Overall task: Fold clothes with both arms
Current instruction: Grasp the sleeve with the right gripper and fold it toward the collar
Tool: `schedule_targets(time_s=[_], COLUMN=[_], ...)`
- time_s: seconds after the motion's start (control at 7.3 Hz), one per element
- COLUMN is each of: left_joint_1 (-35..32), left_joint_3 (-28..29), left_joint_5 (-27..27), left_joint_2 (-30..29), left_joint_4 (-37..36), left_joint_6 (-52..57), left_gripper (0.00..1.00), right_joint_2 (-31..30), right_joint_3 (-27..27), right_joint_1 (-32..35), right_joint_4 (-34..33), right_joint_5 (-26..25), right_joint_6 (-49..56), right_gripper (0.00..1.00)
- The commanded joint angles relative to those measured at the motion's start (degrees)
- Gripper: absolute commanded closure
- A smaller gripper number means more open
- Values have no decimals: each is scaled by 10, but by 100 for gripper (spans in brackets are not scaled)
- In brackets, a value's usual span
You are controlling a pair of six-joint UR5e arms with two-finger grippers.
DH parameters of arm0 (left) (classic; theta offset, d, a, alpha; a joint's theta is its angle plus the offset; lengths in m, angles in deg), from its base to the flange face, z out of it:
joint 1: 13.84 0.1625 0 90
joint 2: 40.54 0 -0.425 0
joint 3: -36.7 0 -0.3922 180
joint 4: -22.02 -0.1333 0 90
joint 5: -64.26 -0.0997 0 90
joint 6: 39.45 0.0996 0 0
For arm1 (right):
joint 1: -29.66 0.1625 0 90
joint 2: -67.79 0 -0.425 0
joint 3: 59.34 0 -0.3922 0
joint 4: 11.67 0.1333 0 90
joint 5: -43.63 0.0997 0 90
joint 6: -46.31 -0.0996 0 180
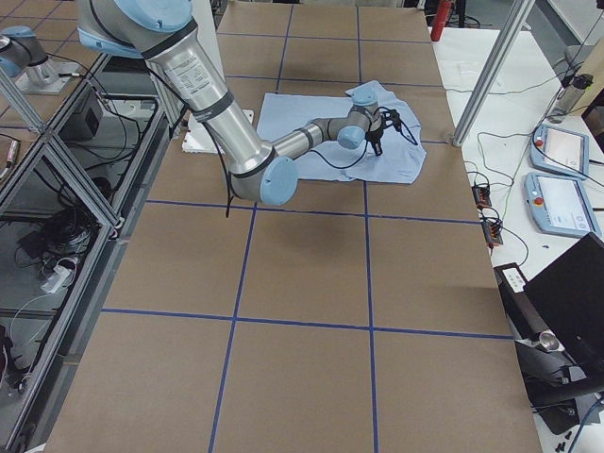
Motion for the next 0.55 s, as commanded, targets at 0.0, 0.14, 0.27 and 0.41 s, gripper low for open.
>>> schedule_targets(time_s=[0.0, 0.14, 0.27, 0.41], left_joint_1=[1, 1, 1, 1], left_joint_3=[2, 2, 1, 2], left_joint_5=[0, 0, 0, 0], left_joint_2=[-2, -1, -2, -3], left_joint_4=[0, 0, 0, 0], left_joint_6=[-2, -2, -2, -3], left_gripper=[0, 0, 0, 0], right_joint_2=[28, 28, 29, 30], right_joint_3=[-42, -42, -42, -40], right_joint_1=[5, 5, 5, 5], right_joint_4=[-4, -4, -2, -2], right_joint_5=[-16, -16, -16, -14], right_joint_6=[-2, -2, -2, -3], right_gripper=[76, 3, 0, 0])
